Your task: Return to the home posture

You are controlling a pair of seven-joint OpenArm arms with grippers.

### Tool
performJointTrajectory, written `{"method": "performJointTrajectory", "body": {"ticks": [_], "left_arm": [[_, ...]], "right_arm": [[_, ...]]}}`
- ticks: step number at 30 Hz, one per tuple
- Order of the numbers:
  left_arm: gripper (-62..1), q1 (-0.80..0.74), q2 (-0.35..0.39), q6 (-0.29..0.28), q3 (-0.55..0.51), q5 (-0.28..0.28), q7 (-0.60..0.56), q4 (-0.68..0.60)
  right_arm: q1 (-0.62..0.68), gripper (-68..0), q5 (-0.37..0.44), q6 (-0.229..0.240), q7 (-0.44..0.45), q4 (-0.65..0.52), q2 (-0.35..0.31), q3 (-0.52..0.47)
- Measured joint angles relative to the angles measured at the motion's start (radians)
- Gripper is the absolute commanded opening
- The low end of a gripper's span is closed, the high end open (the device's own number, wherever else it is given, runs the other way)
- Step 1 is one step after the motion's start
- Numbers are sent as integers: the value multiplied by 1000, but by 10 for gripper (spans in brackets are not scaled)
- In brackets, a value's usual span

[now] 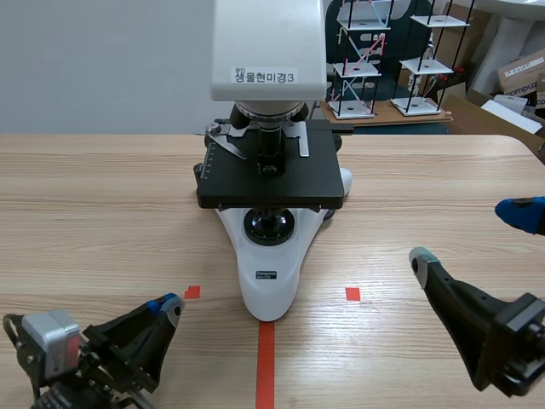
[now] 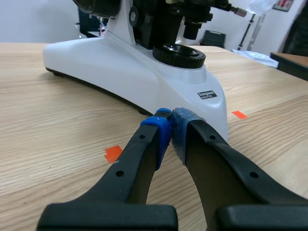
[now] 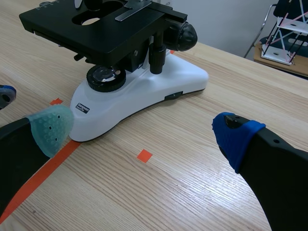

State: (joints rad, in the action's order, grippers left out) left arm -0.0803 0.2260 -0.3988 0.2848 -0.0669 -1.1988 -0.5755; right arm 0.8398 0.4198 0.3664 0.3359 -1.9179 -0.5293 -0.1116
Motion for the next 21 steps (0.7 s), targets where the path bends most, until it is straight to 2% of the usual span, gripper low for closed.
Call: {"method": "performJointTrajectory", "body": {"ticks": [2, 5, 9, 10, 12, 14, 17, 21], "left_arm": [[-579, -24, 26, -22, -3, 0, 28, -67], [-577, -92, 59, -21, -32, -1, 156, -223], [-482, -220, 97, -25, -117, -3, 277, -491], [-471, -253, 108, -41, -143, 7, 307, -562], [-471, -317, 129, -71, -192, 71, 397, -699], [-468, -371, 145, -70, -235, 113, 499, -817], [-387, -427, 165, -71, -277, 104, 581, -945], [-273, -501, 195, -70, -314, 102, 577, -1049]], "right_arm": [[0, -35, 0, 0, 0, 0, 0, 0], [0, -35, 0, 0, 0, 0, 0, 0], [0, -35, 0, 0, 0, 0, 0, 0], [0, -35, 0, 0, 0, 0, 0, 0], [0, -35, 0, 0, 0, 0, 0, 0], [0, -35, 0, 0, 0, 0, 0, 0], [0, -35, 0, 0, 0, 0, 0, 0], [0, -35, 0, 0, 0, 0, 0, 0]]}}
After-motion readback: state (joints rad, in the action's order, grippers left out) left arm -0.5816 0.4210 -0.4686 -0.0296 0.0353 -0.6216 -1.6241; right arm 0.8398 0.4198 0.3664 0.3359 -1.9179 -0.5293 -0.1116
